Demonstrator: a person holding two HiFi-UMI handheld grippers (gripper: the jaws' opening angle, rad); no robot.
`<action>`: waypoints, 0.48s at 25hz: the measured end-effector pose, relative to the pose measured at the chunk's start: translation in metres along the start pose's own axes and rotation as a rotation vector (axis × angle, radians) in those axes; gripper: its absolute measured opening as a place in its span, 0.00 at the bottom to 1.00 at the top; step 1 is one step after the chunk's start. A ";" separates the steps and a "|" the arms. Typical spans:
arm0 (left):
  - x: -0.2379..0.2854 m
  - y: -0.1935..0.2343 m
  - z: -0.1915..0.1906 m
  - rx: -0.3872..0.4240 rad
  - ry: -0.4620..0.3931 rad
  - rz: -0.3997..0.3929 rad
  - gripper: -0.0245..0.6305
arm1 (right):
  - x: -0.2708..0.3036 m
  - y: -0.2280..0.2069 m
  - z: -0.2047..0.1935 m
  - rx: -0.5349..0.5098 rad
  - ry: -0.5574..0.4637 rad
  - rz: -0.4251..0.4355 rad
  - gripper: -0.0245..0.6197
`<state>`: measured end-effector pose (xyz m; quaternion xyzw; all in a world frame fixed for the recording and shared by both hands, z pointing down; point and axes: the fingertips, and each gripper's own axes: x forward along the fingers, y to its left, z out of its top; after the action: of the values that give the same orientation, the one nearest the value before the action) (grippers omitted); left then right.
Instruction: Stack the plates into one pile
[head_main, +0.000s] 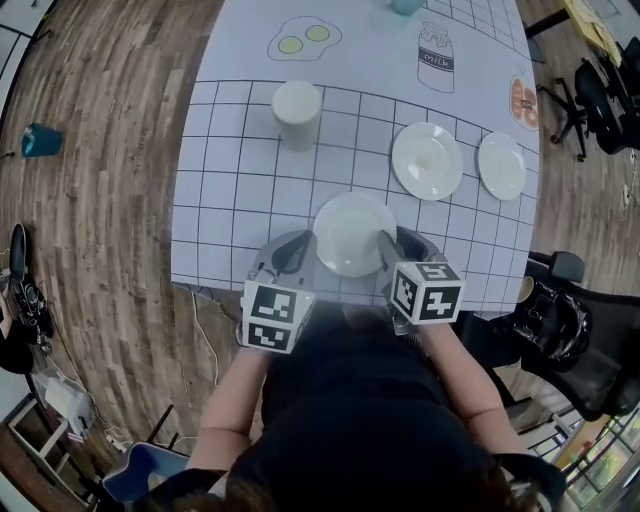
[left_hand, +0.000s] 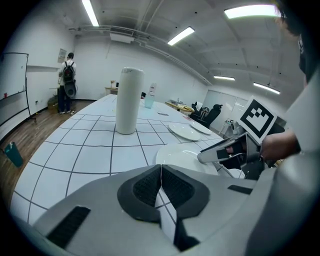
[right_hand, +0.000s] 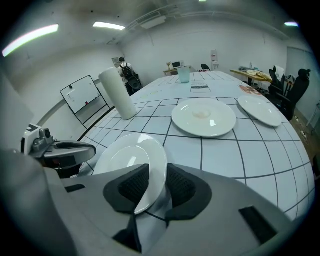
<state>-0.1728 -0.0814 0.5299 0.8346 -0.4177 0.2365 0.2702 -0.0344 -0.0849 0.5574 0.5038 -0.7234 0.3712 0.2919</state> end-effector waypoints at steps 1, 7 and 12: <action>0.001 0.000 0.000 0.000 0.001 -0.005 0.08 | 0.000 0.000 0.000 0.002 -0.002 -0.004 0.24; 0.002 0.002 0.004 0.004 -0.007 -0.019 0.08 | 0.000 -0.001 0.000 0.008 0.001 -0.012 0.23; -0.001 0.008 0.009 0.009 -0.020 -0.020 0.08 | -0.005 0.000 0.001 0.037 -0.011 -0.013 0.22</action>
<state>-0.1782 -0.0905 0.5247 0.8423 -0.4108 0.2274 0.2646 -0.0329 -0.0835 0.5530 0.5158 -0.7146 0.3801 0.2810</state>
